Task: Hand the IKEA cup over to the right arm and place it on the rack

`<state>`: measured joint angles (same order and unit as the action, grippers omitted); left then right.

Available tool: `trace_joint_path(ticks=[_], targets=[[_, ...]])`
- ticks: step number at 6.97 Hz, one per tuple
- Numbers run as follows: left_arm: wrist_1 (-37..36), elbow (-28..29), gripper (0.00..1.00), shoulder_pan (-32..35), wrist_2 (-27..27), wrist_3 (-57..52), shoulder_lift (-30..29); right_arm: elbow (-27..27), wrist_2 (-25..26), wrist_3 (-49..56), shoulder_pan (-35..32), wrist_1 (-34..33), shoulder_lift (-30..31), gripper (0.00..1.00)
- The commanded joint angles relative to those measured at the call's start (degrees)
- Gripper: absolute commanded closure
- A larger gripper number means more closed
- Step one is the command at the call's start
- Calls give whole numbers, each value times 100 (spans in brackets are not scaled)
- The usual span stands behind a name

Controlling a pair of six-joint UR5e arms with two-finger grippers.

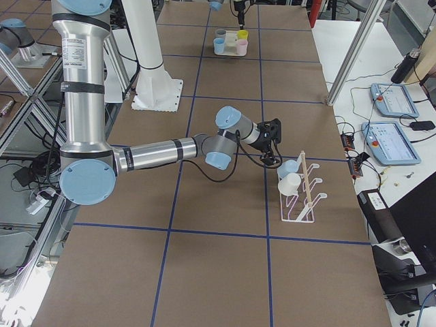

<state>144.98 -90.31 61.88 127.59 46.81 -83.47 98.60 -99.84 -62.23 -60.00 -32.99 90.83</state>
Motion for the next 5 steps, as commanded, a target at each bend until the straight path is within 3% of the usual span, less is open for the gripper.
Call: trace_joint_path(ticks=[1,2,3,4,5], targets=[[-5,136,3,-201,-23,12,-99,-7,0,0,6,-6,5,0],[4,233,6,-342,-23,21,-187,-7,0,0,14,-6,5,0],[4,251,34,-378,-32,12,-187,-7,0,0,15,-6,5,0],[4,269,99,-387,-32,3,-179,-7,0,-9,23,-6,5,0],[-5,330,100,-396,11,-5,-205,-7,0,0,32,-6,5,0]])
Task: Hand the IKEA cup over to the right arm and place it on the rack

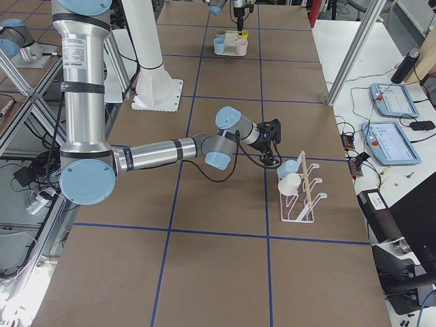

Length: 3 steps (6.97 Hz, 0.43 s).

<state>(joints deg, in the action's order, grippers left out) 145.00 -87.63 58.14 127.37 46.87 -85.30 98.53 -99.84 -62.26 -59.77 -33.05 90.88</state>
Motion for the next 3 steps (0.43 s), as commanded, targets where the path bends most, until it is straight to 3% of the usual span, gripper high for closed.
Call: trace_joint_path(ticks=[1,2,3], targets=[[-7,27,100,-5,77,-11,-4,0,0,4,9,0,0,0],[-7,-383,100,126,138,-11,109,0,9,4,9,0,0,0],[-7,-744,100,823,174,-72,371,0,9,4,9,0,0,0]])
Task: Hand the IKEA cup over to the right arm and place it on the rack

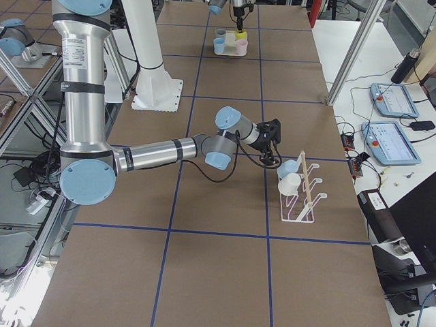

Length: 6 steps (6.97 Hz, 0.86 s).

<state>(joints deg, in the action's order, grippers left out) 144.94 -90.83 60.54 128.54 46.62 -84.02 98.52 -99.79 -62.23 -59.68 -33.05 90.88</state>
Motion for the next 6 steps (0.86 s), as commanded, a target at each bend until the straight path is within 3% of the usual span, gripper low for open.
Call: trace_joint_path(ticks=[1,3,5,6], targets=[[-9,-758,100,1269,66,-48,333,18,-5,0,9,0,0,0],[-375,-1390,100,1338,153,83,422,218,3,-566,210,-9,-35,0],[-511,-1780,100,1276,783,2600,-443,631,38,-1673,605,-9,-61,0],[-67,-1850,100,815,917,3955,-883,955,108,-2540,938,-9,-105,0]])
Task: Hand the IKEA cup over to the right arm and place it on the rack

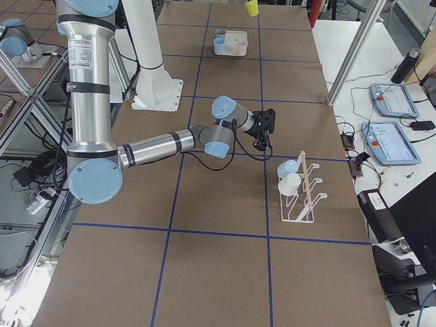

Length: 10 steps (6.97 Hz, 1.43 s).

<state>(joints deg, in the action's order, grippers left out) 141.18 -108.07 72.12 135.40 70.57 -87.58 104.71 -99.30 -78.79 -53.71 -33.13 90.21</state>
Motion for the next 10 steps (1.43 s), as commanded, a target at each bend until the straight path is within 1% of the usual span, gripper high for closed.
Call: trace_joint_path(ticks=[1,2,3,4,5,6,7,8,9,10], targets=[[949,-100,100,-1000,-11,3131,-975,714,242,-1371,622,-1,-38,0],[1269,-74,100,-1729,-788,4252,-1554,953,236,-1898,825,-1,-91,0],[1315,-22,100,-2519,-1613,5002,-2091,1120,227,-2730,940,-1,-361,0],[1533,170,100,-2980,-2309,5506,-2505,1226,218,-3530,1011,-1,-633,0],[2275,364,100,-3167,-2551,5876,-2570,1375,218,-4156,1038,-1,-880,0],[3327,748,100,-3195,-2684,6515,-2632,1481,218,-4719,1099,8,-1169,0],[4355,1196,100,-3300,-2702,7061,-2676,1526,227,-5194,1152,8,-1485,0],[4722,1444,100,-3344,-2711,7258,-2902,1526,244,-5399,1239,-1,-1697,0],[4726,1586,100,-3380,-2711,7504,-3192,1526,418,-5419,1458,8,-1865,0],[4761,1605,100,-3389,-2711,7524,-3256,1526,742,-5419,1730,-1,-1953,0]])
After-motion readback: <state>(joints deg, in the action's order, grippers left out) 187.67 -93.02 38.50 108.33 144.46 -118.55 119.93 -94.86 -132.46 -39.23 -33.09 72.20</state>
